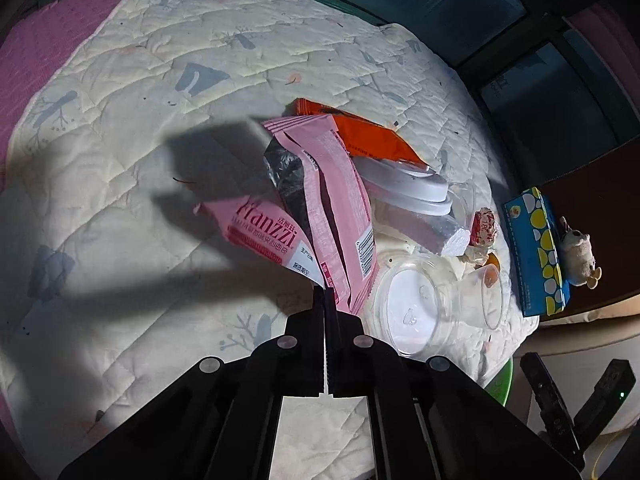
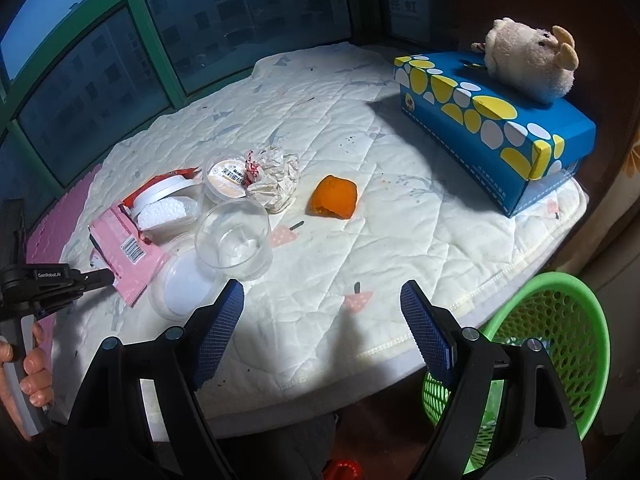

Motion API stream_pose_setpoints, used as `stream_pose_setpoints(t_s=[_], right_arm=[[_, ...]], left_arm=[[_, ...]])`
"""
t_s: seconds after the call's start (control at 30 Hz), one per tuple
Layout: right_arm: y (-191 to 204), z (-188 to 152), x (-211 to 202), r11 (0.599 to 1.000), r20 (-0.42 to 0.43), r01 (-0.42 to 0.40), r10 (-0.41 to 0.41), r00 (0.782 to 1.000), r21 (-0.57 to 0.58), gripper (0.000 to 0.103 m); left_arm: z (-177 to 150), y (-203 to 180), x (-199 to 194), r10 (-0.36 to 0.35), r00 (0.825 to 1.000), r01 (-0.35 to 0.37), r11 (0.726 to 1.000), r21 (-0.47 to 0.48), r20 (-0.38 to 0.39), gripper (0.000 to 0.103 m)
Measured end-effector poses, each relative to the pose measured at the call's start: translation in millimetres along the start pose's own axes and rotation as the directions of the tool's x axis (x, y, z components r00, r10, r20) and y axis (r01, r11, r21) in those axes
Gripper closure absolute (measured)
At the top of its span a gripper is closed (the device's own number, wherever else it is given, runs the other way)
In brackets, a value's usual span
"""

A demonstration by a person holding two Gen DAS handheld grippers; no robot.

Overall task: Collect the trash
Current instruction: 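Grasp the pink wrappers with the left tool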

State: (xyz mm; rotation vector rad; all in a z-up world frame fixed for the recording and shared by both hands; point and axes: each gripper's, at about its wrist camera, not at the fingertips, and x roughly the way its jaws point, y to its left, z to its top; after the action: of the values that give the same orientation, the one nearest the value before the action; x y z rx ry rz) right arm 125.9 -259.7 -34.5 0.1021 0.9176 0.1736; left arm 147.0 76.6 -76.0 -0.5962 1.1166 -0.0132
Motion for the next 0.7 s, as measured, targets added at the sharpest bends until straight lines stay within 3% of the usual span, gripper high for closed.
stream_pose_setpoints(t_s=[0.37, 0.7], right_arm=[[-16, 33, 42, 0.999, -0.011, -0.026, 0.027, 1.000, 0.045, 0.027], [-22, 58, 103, 0.995, -0.081, -0.012, 0.019, 0.997, 0.095, 0.042]], left_arm=[[-11, -6, -41, -0.036, 0.999, 0.032, 0.995, 0.093, 0.032, 0.102], [-9, -21, -63, -0.085, 0.995, 0.076, 0.985, 0.153, 0.052, 0.102]])
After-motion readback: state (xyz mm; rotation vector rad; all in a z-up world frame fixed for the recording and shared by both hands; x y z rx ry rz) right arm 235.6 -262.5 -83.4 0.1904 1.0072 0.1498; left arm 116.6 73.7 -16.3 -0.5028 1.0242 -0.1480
